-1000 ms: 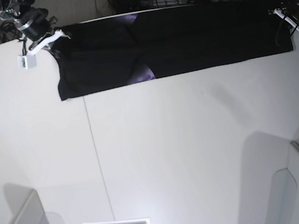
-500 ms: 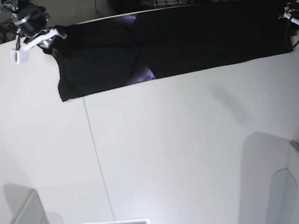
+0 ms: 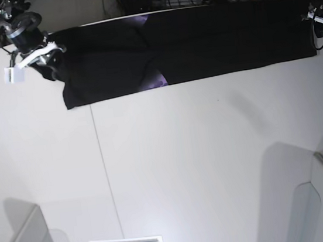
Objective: Fold the T-shirt properly
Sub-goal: 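Hold the folded strip ends with both grippers and pull it taut, then move the left gripper inward and fold the strip end toward the right gripper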
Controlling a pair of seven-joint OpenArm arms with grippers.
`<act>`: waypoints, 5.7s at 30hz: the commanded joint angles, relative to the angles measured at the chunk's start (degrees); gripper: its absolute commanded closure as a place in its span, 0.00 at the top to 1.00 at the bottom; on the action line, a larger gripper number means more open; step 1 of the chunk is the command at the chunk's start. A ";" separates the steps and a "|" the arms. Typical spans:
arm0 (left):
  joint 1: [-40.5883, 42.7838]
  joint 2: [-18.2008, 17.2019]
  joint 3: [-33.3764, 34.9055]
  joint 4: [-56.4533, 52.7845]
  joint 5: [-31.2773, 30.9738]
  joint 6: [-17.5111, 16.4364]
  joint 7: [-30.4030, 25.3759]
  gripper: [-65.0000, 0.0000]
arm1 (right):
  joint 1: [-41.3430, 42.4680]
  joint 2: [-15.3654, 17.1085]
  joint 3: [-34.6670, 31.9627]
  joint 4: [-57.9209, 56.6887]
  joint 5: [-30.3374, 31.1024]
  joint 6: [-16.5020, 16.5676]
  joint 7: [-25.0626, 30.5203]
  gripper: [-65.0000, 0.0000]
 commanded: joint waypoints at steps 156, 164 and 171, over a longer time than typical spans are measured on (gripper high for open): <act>-8.27 9.25 45.02 4.68 0.83 12.02 -8.30 0.00 | 21.52 -3.43 5.75 -5.84 -8.45 1.09 -17.07 0.00; -8.27 10.22 47.04 6.35 0.75 14.57 -8.30 0.00 | 21.52 -3.43 5.75 -5.84 -8.45 1.09 -17.07 0.00; -8.27 10.48 49.94 6.52 0.75 14.66 -8.30 0.00 | 21.52 -3.52 5.75 -5.84 -8.45 1.09 -17.07 0.00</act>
